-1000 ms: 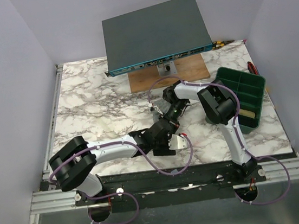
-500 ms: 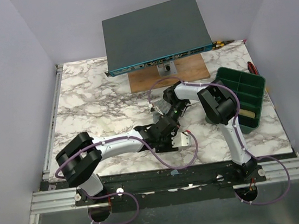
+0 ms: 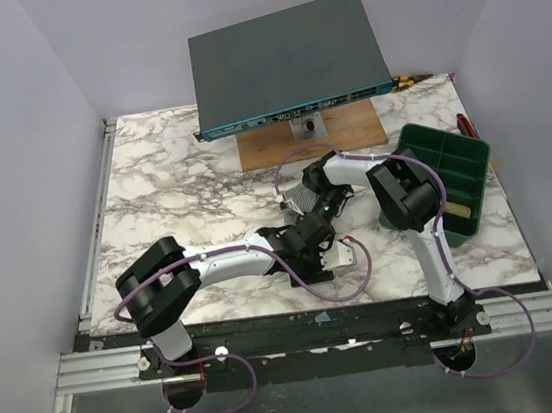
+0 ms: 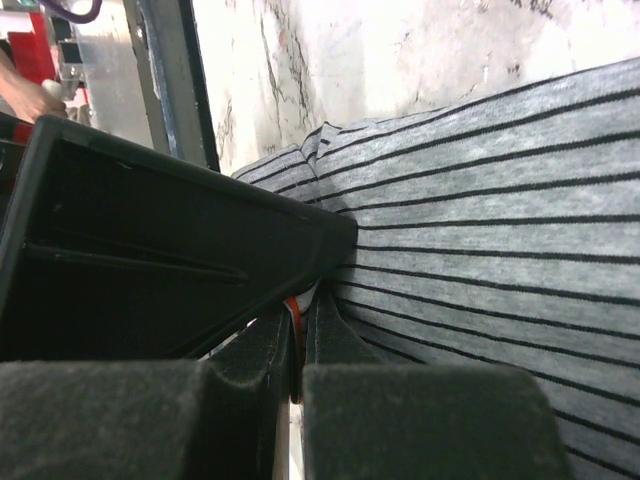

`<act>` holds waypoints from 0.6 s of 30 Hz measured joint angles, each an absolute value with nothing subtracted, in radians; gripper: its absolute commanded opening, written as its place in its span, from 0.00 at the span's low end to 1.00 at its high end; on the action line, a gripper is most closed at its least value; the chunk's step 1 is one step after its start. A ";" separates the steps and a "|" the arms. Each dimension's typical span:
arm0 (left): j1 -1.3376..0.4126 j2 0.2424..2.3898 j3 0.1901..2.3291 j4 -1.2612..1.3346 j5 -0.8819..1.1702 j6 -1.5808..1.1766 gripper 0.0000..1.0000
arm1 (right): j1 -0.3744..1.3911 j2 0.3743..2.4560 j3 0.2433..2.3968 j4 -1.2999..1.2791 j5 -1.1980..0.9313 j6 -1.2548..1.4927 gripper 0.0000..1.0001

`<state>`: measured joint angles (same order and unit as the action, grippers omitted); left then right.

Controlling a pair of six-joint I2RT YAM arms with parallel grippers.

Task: Roll the underwear
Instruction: Roll the underwear to the center of the board.

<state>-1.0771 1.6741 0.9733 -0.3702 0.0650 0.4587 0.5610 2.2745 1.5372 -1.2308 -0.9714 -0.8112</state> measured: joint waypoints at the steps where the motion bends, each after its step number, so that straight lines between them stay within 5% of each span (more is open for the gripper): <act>1: -1.077 1.681 0.982 -0.374 0.060 0.455 0.62 | 0.561 2.270 1.533 -1.230 -0.966 -0.812 0.01; 12: -1.085 1.745 1.053 -0.408 0.031 0.431 0.31 | 0.552 2.254 1.526 -1.234 -0.929 -0.813 0.01; 16: -1.086 1.747 1.056 -0.411 0.029 0.428 0.10 | 0.550 2.251 1.522 -1.233 -0.926 -0.813 0.01; 18: -1.086 1.750 1.066 -0.422 0.037 0.422 0.00 | 0.549 2.244 1.508 -1.229 -0.926 -0.807 0.13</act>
<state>-1.0859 1.7504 1.0664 -0.4225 0.0368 0.4221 0.5491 2.2440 1.5078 -1.2293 -0.9260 -0.8074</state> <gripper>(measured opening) 0.199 0.036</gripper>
